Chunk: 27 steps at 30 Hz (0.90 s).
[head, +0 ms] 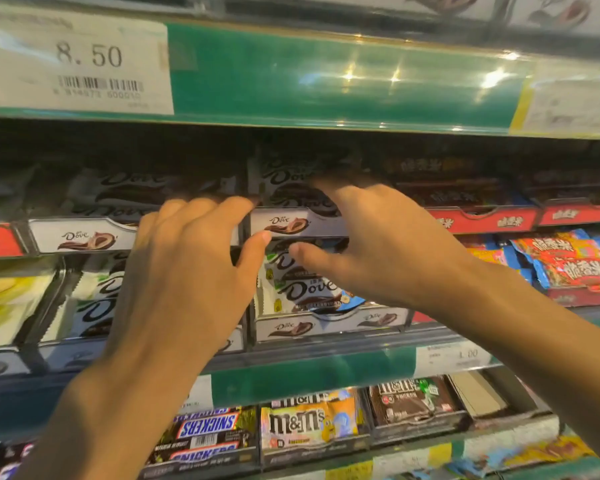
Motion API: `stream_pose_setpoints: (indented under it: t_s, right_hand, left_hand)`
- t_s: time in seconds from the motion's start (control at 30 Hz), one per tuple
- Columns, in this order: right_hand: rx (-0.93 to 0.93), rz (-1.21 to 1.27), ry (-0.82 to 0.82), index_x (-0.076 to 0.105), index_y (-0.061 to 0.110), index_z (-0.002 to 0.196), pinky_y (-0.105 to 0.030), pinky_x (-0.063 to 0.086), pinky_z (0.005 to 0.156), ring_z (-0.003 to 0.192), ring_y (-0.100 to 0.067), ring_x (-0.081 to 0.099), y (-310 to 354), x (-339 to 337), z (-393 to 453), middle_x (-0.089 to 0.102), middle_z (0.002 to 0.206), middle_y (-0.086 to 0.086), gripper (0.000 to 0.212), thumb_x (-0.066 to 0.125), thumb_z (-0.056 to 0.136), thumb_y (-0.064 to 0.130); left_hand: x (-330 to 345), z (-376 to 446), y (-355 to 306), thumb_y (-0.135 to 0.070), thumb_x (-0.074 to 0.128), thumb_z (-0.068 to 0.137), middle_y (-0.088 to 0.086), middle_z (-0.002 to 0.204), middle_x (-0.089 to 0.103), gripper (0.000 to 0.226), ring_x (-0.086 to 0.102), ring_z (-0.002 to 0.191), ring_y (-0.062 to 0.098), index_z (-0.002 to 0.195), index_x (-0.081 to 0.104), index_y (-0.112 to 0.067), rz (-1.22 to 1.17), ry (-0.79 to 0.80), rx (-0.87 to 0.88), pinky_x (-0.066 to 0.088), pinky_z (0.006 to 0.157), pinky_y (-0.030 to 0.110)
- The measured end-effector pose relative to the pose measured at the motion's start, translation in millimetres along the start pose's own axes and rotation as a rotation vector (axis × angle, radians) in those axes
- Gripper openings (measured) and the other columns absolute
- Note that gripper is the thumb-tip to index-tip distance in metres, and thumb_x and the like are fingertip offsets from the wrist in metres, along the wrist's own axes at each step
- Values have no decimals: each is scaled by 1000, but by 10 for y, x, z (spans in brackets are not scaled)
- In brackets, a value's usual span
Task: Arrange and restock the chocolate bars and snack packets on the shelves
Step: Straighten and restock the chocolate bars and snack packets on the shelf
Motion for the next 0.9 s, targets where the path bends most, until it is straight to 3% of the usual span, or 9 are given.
stream_pose_setpoints:
  t_s: [0.13, 0.3, 0.4, 0.63, 0.77, 0.9]
  right_hand:
    - [31, 169, -85, 54, 24, 133, -31, 46, 91, 116, -16, 54, -51, -168, -268, 61, 125, 4, 50, 58, 91, 50]
    - [129, 439, -83, 63, 25, 116, -35, 52, 83, 97, -6, 62, -205, -324, -907, 68, 105, 12, 31, 62, 91, 43]
    - [212, 509, 21, 62, 26, 118, -37, 52, 86, 101, -6, 62, -406, -305, -1400, 68, 110, 13, 34, 61, 92, 47]
    - [432, 633, 195, 60, 32, 123, -27, 51, 91, 110, -1, 59, -1186, -274, -2695, 65, 118, 18, 50, 52, 86, 64]
    - [598, 685, 129, 60, 32, 121, -37, 54, 91, 111, -2, 60, -1828, -378, -3453, 66, 115, 16, 59, 49, 80, 73]
    - [752, 652, 40, 63, 33, 117, -28, 55, 84, 105, 4, 61, -2533, -656, -4157, 66, 111, 23, 53, 51, 83, 72]
  left_hand:
    - [-213, -21, -140, -38, 57, 93, 8, 106, 64, 39, 52, 103, 28, 124, 61, -15, -50, 56, -38, 42, 93, 47]
    - [-518, -341, -478, -43, 50, 96, -7, 119, 59, 32, 48, 112, 13, 123, 60, -29, -144, 169, -125, 34, 92, 28]
    - [-525, -655, -725, -50, 43, 97, -12, 126, 56, 38, 48, 114, 7, 128, 55, -33, -186, 320, -204, 32, 89, 24]
    - [-110, -1354, -1702, -63, 38, 88, -18, 127, 59, 47, 55, 110, 4, 128, 53, -42, -431, 552, -421, 44, 93, 32]
    - [355, -1614, -2529, -63, 41, 89, -25, 125, 58, 41, 54, 114, -1, 124, 54, -45, -546, 644, -411, 49, 94, 32]
    - [859, -1753, -3490, -53, 49, 93, -32, 113, 58, 27, 53, 110, -6, 114, 60, -41, -636, 713, -325, 45, 91, 24]
Point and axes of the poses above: each hand's wrist, its own z-axis towards the middle knuckle, its own x-axis out of the palm, y = z × x, the point moved 2 cm from there along z, towards the middle knuckle
